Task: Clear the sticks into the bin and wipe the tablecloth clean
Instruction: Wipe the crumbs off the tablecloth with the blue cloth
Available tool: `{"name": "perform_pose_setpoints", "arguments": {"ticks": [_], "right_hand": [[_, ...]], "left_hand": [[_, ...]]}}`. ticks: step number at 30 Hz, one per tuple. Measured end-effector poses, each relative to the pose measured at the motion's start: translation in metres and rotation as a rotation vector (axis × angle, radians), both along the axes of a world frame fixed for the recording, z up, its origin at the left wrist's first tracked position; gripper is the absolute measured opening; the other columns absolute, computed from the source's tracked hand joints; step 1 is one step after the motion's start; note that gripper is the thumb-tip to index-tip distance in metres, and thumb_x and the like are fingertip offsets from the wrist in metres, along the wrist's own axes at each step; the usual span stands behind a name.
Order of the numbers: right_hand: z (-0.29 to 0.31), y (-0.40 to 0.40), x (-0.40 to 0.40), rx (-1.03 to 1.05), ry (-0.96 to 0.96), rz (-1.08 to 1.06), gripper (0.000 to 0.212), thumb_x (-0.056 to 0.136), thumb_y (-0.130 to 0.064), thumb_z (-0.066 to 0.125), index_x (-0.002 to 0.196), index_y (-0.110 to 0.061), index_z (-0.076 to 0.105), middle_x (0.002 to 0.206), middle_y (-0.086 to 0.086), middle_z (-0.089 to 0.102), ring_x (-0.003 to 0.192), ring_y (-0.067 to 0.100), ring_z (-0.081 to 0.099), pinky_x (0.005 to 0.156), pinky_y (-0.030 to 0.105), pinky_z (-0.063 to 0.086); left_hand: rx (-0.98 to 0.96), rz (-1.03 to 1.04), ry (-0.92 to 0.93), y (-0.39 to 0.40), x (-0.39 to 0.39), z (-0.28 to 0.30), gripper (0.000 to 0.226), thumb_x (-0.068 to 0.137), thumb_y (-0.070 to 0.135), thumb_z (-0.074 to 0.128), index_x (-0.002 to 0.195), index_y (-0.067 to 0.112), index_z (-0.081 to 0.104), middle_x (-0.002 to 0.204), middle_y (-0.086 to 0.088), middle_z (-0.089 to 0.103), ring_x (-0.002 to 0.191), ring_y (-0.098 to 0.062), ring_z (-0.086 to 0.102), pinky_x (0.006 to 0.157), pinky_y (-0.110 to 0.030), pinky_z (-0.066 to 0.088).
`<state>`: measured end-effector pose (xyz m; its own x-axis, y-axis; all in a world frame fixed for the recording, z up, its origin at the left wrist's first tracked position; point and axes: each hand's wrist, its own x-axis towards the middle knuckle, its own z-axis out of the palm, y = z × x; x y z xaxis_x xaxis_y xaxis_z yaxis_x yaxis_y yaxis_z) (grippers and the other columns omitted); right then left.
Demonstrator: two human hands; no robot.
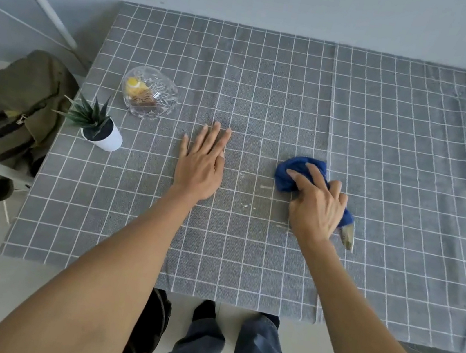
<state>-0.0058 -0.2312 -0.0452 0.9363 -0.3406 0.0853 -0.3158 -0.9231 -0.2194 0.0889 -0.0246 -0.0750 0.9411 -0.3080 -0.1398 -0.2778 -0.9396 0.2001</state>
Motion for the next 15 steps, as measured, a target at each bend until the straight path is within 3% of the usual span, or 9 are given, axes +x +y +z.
{"name": "perform_pose_setpoints", "arguments": {"ticks": [7, 11, 15], "right_hand": [[0.009, 0.051, 0.026, -0.018, -0.049, 0.337, 0.051, 0.066, -0.008, 0.07, 0.109, -0.036, 0.068, 0.126, -0.003, 0.06, 0.083, 0.031, 0.052, 0.07, 0.037, 0.038], [-0.003, 0.055, 0.022, -0.003, -0.004, 0.367, 0.057, 0.064, -0.008, 0.07, 0.113, -0.036, 0.066, 0.13, -0.004, 0.058, 0.09, 0.033, 0.053, 0.075, 0.041, 0.04], [-0.003, 0.036, 0.02, -0.05, -0.04, 0.372, 0.053, 0.064, -0.006, 0.071, 0.107, -0.036, 0.068, 0.126, -0.006, 0.06, 0.084, 0.031, 0.053, 0.069, 0.038, 0.039]], "left_hand": [[-0.025, 0.007, 0.0, 0.015, -0.021, 0.001, 0.052, 0.102, 0.031, 0.01, 0.15, 0.028, -0.011, 0.154, 0.006, -0.022, 0.144, -0.013, -0.019, 0.115, -0.043, -0.016], [-0.037, 0.029, -0.043, 0.016, -0.024, -0.001, 0.052, 0.103, 0.03, 0.012, 0.151, 0.027, -0.007, 0.157, 0.007, -0.015, 0.145, -0.013, -0.015, 0.116, -0.043, -0.014], [-0.033, 0.052, -0.045, 0.024, -0.02, -0.004, 0.052, 0.102, 0.03, 0.012, 0.152, 0.029, -0.004, 0.157, 0.009, -0.014, 0.145, -0.011, -0.014, 0.118, -0.045, -0.01]]}}
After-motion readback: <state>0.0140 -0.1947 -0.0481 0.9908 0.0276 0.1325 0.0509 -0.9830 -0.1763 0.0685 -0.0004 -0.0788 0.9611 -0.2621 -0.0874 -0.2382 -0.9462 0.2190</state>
